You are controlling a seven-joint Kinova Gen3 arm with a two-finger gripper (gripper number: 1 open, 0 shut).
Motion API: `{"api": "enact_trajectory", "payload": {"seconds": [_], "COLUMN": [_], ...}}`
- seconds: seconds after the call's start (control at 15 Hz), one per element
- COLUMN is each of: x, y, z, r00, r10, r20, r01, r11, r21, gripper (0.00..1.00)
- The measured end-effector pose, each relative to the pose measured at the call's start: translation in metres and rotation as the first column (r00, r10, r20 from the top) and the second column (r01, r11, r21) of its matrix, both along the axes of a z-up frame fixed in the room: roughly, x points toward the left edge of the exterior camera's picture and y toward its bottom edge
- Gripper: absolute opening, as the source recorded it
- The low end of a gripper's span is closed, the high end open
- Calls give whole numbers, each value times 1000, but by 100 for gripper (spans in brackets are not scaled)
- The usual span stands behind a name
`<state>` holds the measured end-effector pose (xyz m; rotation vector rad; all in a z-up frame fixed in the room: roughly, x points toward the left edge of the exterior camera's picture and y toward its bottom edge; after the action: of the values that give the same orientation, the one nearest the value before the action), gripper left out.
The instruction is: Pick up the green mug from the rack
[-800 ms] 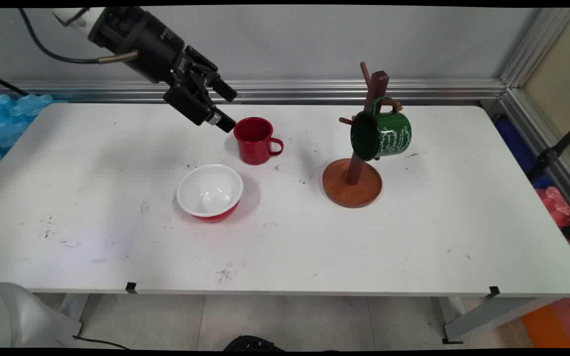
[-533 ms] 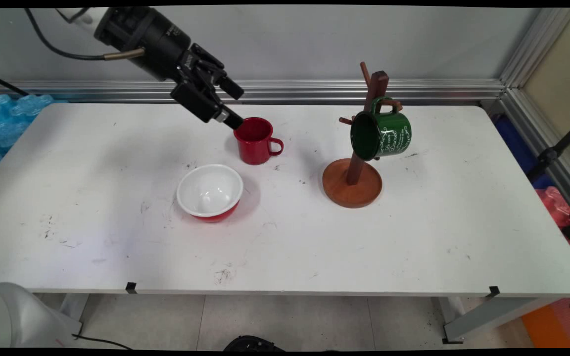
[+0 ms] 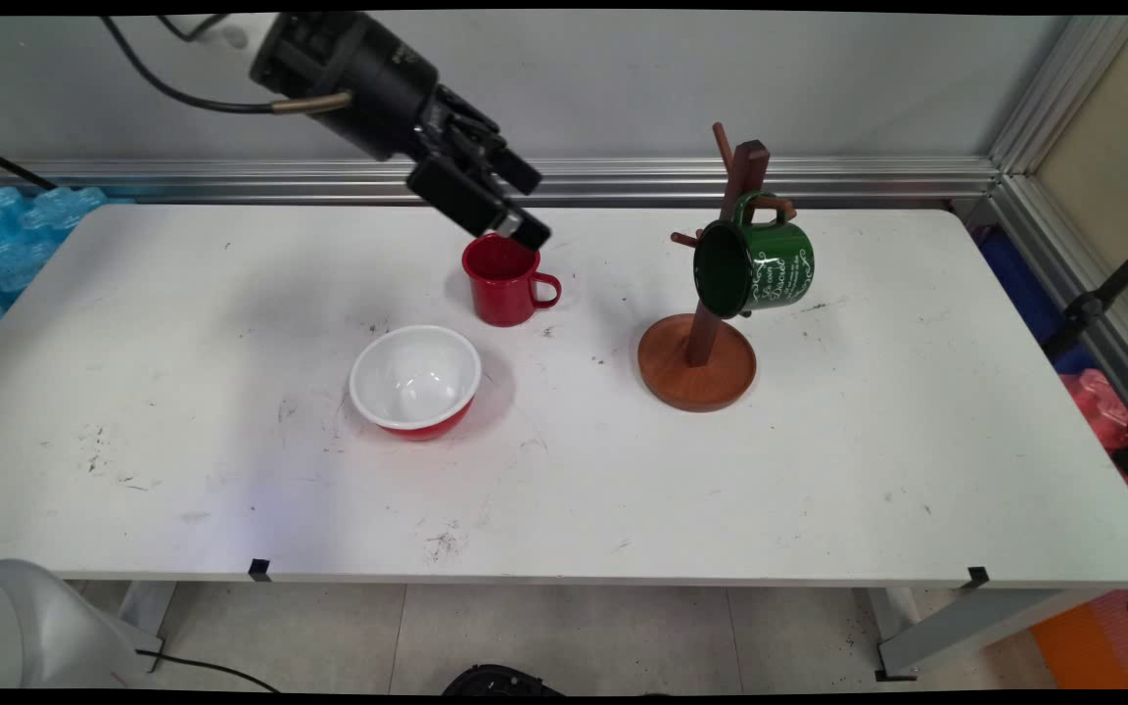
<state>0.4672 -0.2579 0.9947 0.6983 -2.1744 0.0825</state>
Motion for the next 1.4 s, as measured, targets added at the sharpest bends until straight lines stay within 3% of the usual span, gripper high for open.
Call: {"api": "enact_trajectory", "payload": {"seconds": [0.87,1.4], "x": [-63,-104], "y": [-16,-21], "z": [-20,-42], "r00": [994,983], "r10": [65,124], "r20": [-86,-136], "r01": [-62,-114], "r11": [997,990], "r21": [38,83], "gripper": [100,100]}}
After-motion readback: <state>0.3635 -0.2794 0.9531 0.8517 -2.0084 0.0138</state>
